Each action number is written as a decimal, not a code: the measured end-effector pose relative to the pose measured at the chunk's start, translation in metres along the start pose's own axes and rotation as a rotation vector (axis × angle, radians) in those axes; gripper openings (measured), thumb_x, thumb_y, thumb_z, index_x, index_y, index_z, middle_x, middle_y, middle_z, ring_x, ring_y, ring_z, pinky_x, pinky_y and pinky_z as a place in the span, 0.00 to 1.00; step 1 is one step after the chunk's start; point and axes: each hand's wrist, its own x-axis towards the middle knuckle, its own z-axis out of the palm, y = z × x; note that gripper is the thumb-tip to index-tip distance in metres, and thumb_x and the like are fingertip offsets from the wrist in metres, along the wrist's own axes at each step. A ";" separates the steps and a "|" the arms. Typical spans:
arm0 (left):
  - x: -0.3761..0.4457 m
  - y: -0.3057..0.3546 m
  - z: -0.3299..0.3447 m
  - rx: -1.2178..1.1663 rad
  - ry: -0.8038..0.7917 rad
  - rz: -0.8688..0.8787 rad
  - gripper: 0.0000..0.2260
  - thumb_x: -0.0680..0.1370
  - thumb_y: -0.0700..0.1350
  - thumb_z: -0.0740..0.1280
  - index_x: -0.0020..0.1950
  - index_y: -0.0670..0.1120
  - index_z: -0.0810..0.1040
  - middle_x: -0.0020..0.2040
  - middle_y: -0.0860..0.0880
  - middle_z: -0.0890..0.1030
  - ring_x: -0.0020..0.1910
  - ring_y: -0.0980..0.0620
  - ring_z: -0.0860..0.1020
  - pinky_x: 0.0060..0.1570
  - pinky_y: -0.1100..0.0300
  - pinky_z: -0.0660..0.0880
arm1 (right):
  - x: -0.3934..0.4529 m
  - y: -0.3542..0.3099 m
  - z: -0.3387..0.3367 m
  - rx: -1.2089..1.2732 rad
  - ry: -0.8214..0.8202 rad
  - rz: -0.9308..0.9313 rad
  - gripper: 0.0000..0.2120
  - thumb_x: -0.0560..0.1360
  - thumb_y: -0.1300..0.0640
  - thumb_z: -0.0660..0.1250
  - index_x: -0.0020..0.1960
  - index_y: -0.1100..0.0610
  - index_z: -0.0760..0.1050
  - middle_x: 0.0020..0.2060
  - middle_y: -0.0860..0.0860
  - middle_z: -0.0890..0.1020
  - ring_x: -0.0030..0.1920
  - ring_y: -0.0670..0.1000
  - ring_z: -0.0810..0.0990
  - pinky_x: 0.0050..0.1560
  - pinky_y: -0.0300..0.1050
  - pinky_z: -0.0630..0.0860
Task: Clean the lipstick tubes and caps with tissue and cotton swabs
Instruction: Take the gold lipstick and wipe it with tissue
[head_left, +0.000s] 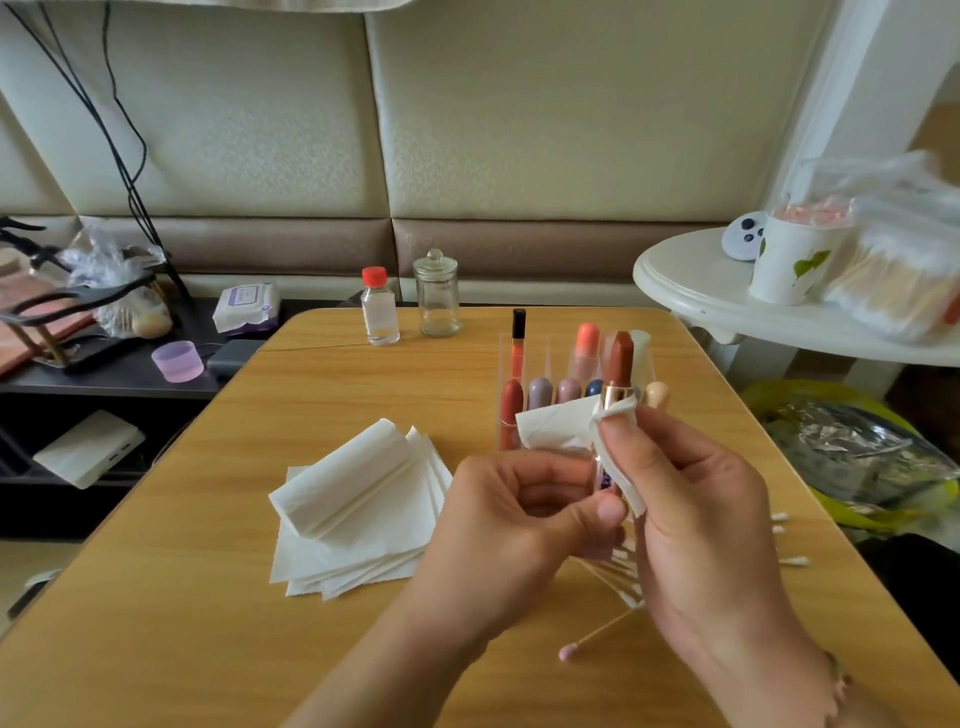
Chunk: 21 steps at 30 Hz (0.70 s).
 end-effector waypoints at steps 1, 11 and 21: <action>-0.001 0.000 0.001 0.046 0.055 0.034 0.07 0.70 0.39 0.77 0.44 0.37 0.84 0.36 0.44 0.85 0.35 0.48 0.83 0.37 0.61 0.79 | 0.000 0.002 0.000 -0.019 0.023 -0.028 0.10 0.68 0.54 0.72 0.47 0.55 0.87 0.44 0.57 0.87 0.46 0.57 0.87 0.42 0.47 0.83; -0.001 0.003 -0.003 -0.072 -0.190 -0.074 0.15 0.79 0.46 0.63 0.57 0.36 0.80 0.48 0.37 0.82 0.48 0.43 0.81 0.52 0.49 0.79 | 0.004 -0.004 -0.008 0.129 -0.051 0.199 0.15 0.68 0.52 0.69 0.49 0.60 0.86 0.48 0.63 0.86 0.46 0.63 0.86 0.40 0.59 0.83; -0.001 0.006 -0.002 0.119 -0.031 -0.009 0.07 0.70 0.40 0.77 0.45 0.38 0.85 0.35 0.44 0.84 0.35 0.50 0.82 0.39 0.60 0.78 | 0.002 0.001 -0.006 0.019 -0.024 0.044 0.11 0.66 0.53 0.74 0.46 0.56 0.87 0.47 0.59 0.87 0.52 0.61 0.86 0.54 0.60 0.81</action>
